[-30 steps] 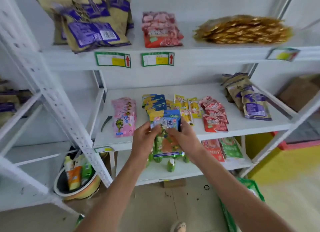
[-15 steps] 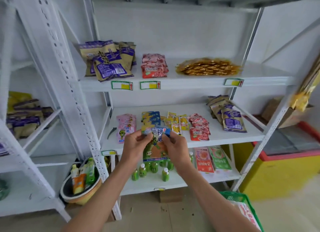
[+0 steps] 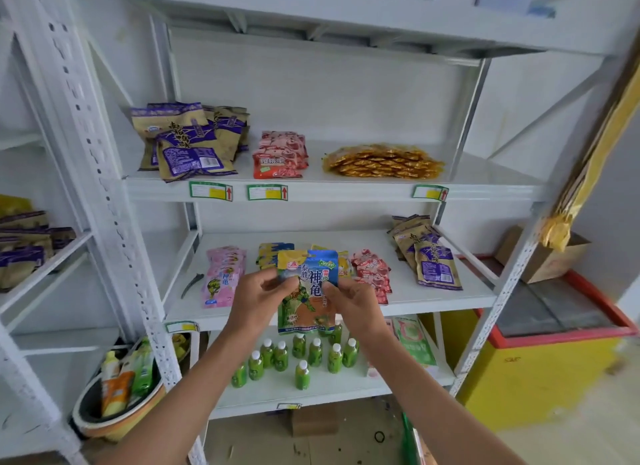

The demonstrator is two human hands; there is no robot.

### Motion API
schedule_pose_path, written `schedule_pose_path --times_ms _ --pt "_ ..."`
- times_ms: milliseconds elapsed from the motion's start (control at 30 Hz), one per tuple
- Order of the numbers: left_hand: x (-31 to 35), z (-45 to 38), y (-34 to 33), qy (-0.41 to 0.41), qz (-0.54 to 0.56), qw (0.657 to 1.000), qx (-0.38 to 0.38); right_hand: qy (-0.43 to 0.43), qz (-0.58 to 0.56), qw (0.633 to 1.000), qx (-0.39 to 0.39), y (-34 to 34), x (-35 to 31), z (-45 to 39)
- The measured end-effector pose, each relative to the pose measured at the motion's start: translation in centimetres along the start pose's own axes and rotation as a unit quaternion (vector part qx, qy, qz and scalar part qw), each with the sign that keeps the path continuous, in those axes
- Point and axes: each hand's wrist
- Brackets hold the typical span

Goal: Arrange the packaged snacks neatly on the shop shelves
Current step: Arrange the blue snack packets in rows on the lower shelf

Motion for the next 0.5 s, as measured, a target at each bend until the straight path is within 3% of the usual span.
schedule_pose_path --times_ms 167,500 --pt "-0.3 -0.7 -0.9 0.064 0.025 0.996 -0.059 0.003 0.004 1.000 -0.018 1.5 -0.2 -1.0" --pt "0.2 -2.8 -1.2 0.104 0.030 0.994 0.004 -0.003 -0.013 0.998 -0.057 0.2 0.1 -1.6"
Point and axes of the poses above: each hand's wrist, its own z-axis away from the middle knuckle, its own y-axis out of the back of the hand, x = y × z, and after that the axes turned 7 degrees about -y, right-handed
